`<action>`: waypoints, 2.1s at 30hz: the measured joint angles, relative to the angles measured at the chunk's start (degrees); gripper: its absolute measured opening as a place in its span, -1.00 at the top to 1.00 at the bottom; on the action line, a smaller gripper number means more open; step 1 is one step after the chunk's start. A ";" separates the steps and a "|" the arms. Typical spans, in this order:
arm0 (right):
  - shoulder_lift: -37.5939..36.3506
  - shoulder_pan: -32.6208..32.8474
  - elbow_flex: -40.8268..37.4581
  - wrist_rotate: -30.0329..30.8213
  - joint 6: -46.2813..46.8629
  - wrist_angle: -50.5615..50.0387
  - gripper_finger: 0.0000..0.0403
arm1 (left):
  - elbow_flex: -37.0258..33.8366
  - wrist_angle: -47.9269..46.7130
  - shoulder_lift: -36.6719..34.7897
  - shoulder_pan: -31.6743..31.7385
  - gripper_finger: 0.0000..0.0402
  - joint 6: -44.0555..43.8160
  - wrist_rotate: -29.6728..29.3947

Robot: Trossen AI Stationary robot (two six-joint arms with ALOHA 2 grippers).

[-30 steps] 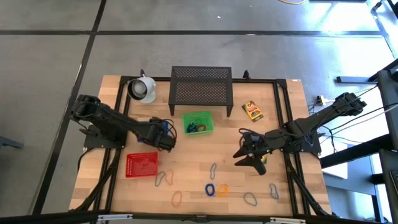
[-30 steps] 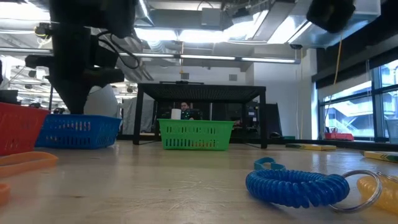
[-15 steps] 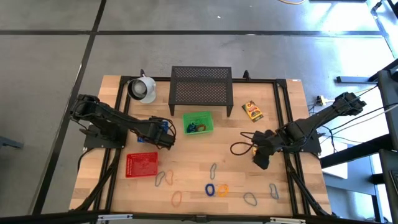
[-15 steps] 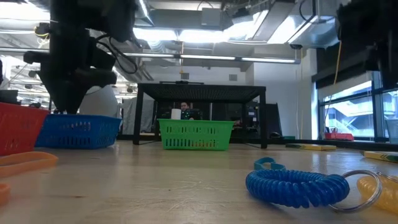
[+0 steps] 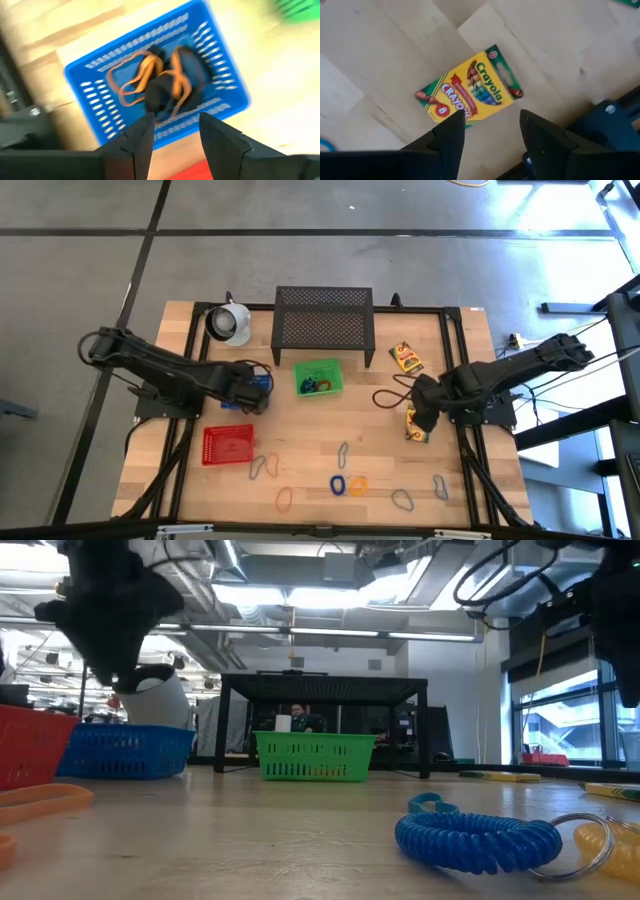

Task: Pick & Place Office Desk Supplies
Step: Put the bottom yellow box of crayon into the red bin

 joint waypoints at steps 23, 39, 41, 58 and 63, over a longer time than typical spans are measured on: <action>0.09 -16.87 -16.03 -4.53 -12.03 14.54 0.07 | 0.02 14.12 -4.92 -5.40 0.29 4.89 -9.81; 0.37 -16.97 -21.06 -4.27 -8.65 22.33 0.27 | 0.02 14.54 -4.90 -5.40 0.29 5.80 -9.85; 0.33 -16.97 -21.52 -4.06 -8.65 22.51 0.29 | 0.02 14.54 -4.90 -5.40 0.29 5.93 -9.85; 0.28 -16.97 -22.12 -3.46 -8.65 22.80 0.93 | 0.02 14.50 -4.90 -5.40 0.29 6.62 -9.94; 0.31 -16.97 -21.93 -3.67 -7.40 23.46 0.96 | 0.02 14.56 -4.90 -5.40 0.29 6.59 -9.94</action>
